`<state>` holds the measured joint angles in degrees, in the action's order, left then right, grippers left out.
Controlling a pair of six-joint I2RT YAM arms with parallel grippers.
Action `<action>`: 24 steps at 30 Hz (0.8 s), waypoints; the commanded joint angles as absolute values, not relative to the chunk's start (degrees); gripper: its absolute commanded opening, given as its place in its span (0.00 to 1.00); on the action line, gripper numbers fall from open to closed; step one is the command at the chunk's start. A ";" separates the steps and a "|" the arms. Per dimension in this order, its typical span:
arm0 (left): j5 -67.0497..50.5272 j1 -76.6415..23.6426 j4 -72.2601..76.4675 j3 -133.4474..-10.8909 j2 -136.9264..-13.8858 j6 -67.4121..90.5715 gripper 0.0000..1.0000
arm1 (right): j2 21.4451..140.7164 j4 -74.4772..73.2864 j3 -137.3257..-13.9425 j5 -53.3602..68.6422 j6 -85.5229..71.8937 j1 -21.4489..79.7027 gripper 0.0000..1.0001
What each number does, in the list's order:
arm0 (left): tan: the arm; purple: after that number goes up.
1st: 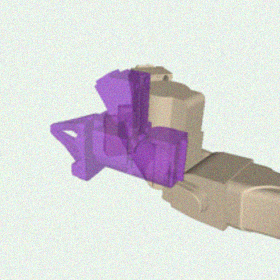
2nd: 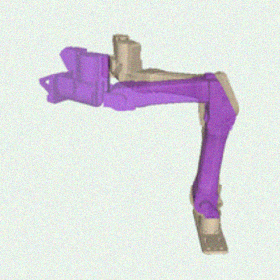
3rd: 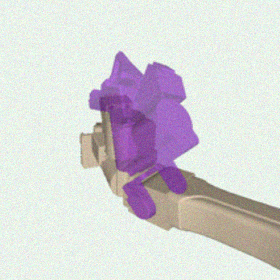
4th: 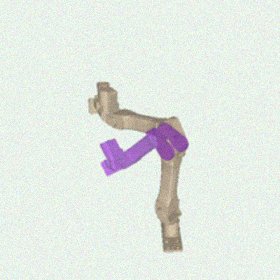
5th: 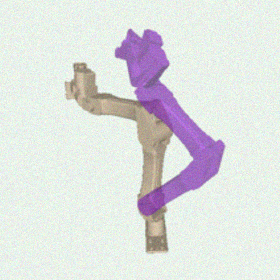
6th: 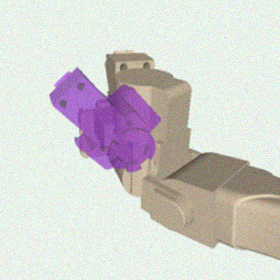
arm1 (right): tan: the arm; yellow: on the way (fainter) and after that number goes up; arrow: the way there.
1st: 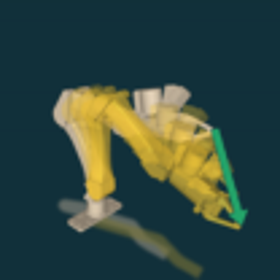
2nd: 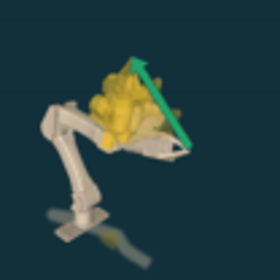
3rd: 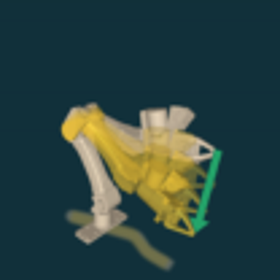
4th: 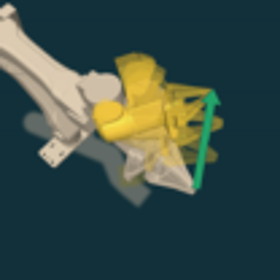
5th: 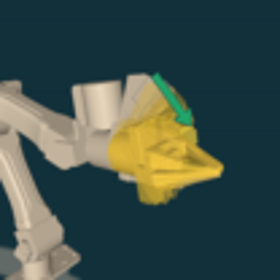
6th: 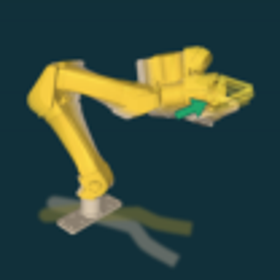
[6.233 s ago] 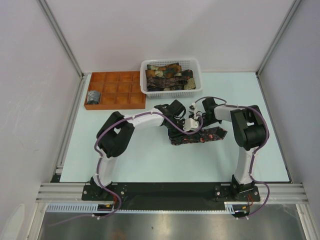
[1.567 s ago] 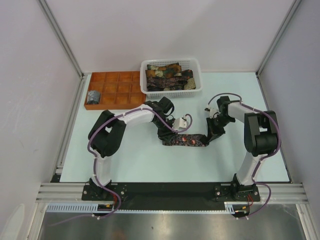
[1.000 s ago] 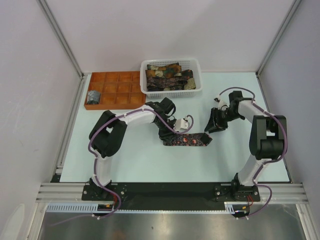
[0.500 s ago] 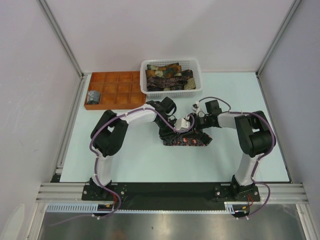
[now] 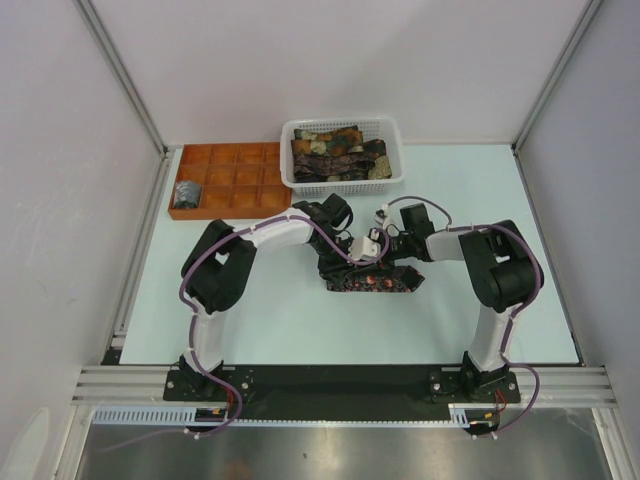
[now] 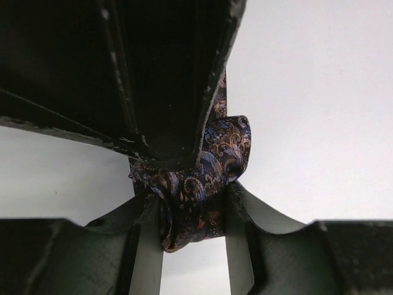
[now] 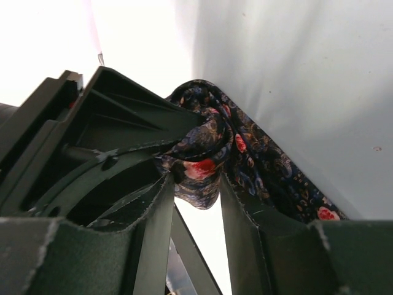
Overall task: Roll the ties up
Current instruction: Roll the tie at the center of the board.
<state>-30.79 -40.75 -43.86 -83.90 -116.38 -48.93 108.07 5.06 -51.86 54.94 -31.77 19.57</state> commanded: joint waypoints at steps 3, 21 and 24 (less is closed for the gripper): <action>-29.62 -40.96 -44.03 -84.73 -118.39 -48.34 0.26 | 109.16 7.38 -51.94 55.46 -32.08 20.74 0.38; -39.90 -36.39 -35.78 -80.08 -108.73 -42.37 0.80 | 112.94 -4.04 -55.11 52.30 -22.33 17.41 0.00; -39.99 -36.12 -32.26 -77.44 -107.05 -41.23 0.87 | 113.20 -5.71 -55.28 51.68 -20.48 16.27 0.00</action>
<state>-36.29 -36.88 -38.74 -80.05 -112.88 -43.94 112.25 -1.37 -53.76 54.89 -25.52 17.67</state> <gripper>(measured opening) 0.839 0.017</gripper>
